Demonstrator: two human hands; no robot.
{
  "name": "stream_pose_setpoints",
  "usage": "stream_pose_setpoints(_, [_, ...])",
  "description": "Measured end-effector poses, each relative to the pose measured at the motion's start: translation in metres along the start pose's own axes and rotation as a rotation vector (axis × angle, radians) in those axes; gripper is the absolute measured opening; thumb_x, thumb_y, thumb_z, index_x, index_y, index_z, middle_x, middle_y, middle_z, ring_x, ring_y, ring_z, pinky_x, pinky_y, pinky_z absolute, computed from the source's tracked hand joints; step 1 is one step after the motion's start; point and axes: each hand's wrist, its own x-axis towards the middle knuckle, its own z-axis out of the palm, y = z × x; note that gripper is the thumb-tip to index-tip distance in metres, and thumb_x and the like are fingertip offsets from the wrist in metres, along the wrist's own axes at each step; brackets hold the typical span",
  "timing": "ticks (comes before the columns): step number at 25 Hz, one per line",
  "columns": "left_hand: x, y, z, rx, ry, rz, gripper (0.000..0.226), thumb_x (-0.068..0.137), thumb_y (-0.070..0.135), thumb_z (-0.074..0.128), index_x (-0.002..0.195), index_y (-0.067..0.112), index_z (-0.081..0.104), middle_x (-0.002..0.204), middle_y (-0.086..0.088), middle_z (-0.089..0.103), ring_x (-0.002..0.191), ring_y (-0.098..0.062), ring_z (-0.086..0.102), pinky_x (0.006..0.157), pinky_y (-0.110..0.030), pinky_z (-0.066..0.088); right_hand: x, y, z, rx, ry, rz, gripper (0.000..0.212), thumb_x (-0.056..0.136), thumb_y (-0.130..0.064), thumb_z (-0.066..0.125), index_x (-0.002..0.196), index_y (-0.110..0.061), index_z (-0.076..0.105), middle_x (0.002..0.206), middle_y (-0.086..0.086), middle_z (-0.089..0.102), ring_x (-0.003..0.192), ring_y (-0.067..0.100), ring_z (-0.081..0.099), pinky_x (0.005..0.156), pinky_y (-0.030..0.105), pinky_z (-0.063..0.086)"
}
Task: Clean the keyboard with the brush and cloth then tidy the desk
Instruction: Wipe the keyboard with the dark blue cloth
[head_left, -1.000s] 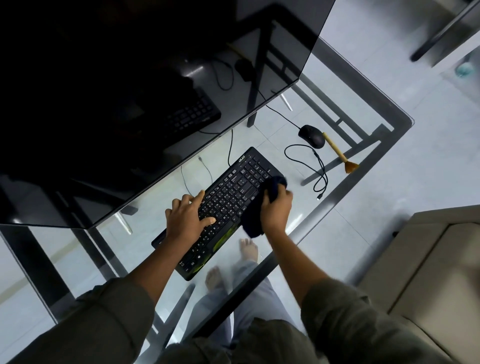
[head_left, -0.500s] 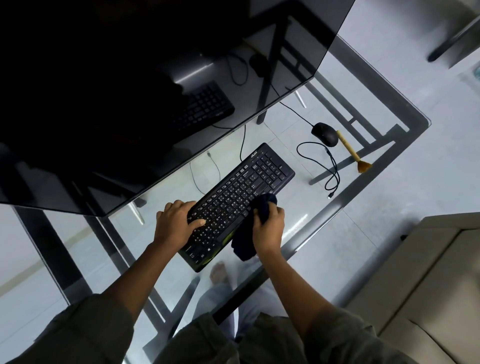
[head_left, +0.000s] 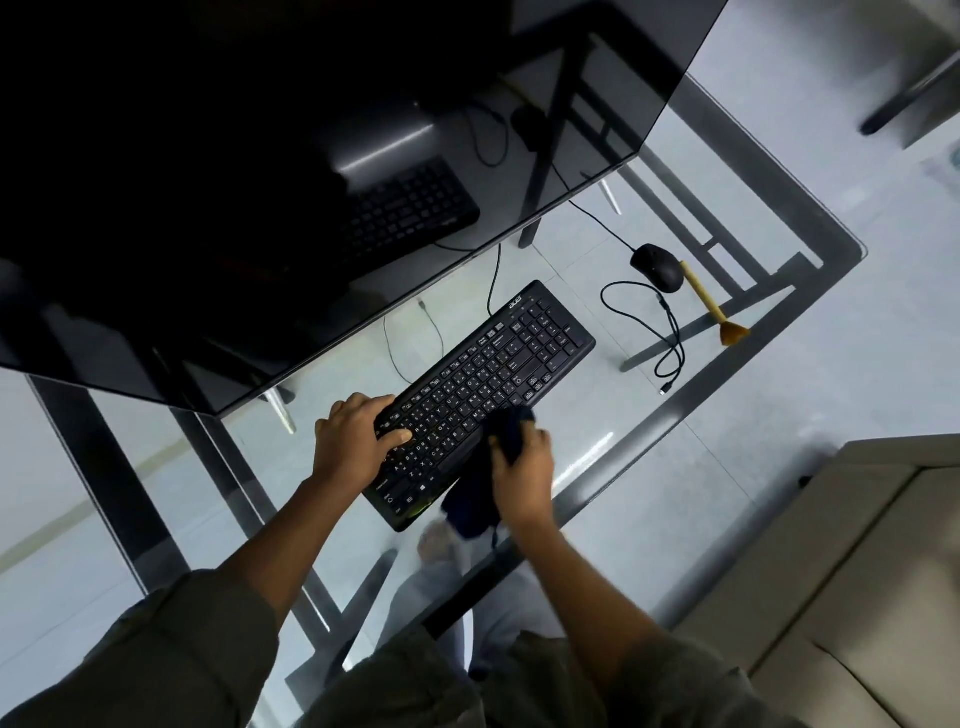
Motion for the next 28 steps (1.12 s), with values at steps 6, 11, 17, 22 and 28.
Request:
stream_pose_setpoints(6, [-0.01, -0.001, 0.002, 0.006, 0.004, -0.002, 0.054, 0.084, 0.041, 0.073, 0.133, 0.022, 0.059, 0.122, -0.006, 0.062, 0.117, -0.028, 0.052, 0.091, -0.043, 0.038, 0.009, -0.011, -0.01, 0.045, 0.087, 0.047, 0.036, 0.095, -0.019, 0.06, 0.129, -0.011, 0.052, 0.124, 0.009, 0.051, 0.095, 0.02, 0.053, 0.102, 0.041, 0.049])
stream_pose_setpoints(11, [-0.009, -0.003, 0.003, 0.024, -0.002, -0.003, 0.055, 0.085, 0.043, 0.072, 0.134, 0.024, 0.058, 0.123, -0.004, 0.062, 0.116, -0.028, 0.052, 0.09, -0.044, 0.038, -0.083, -0.016, 0.03, -0.063, -0.225, -0.115, 0.036, 0.093, -0.019, 0.063, 0.128, -0.012, 0.057, 0.125, 0.004, 0.051, 0.1, 0.014, 0.052, 0.102, 0.013, 0.037])
stream_pose_setpoints(17, [-0.009, 0.0, 0.001, 0.051, -0.008, -0.015, 0.055, 0.086, 0.044, 0.07, 0.136, 0.025, 0.056, 0.127, -0.004, 0.06, 0.119, -0.028, 0.051, 0.092, -0.043, 0.038, -0.009, -0.007, -0.002, 0.041, 0.038, 0.016, 0.035, 0.094, -0.021, 0.063, 0.127, -0.01, 0.057, 0.12, 0.008, 0.054, 0.095, 0.02, 0.055, 0.1, 0.042, 0.05])
stream_pose_setpoints(22, [-0.009, 0.002, 0.002, 0.038, -0.017, -0.025, 0.055, 0.087, 0.042, 0.071, 0.137, 0.025, 0.055, 0.129, -0.005, 0.059, 0.12, -0.028, 0.05, 0.094, -0.045, 0.037, 0.003, -0.015, -0.012, 0.033, 0.043, 0.021, 0.03, 0.095, -0.019, 0.062, 0.123, -0.009, 0.057, 0.12, 0.007, 0.05, 0.09, 0.017, 0.052, 0.098, 0.041, 0.05])
stream_pose_setpoints(28, [-0.009, 0.003, 0.002, 0.05, -0.024, -0.038, 0.056, 0.087, 0.043, 0.07, 0.137, 0.025, 0.054, 0.131, -0.004, 0.058, 0.121, -0.027, 0.049, 0.094, -0.045, 0.037, -0.061, -0.012, 0.022, -0.161, -0.21, -0.138, 0.038, 0.095, -0.025, 0.062, 0.131, -0.013, 0.058, 0.126, 0.004, 0.053, 0.098, 0.016, 0.054, 0.087, -0.009, 0.019])
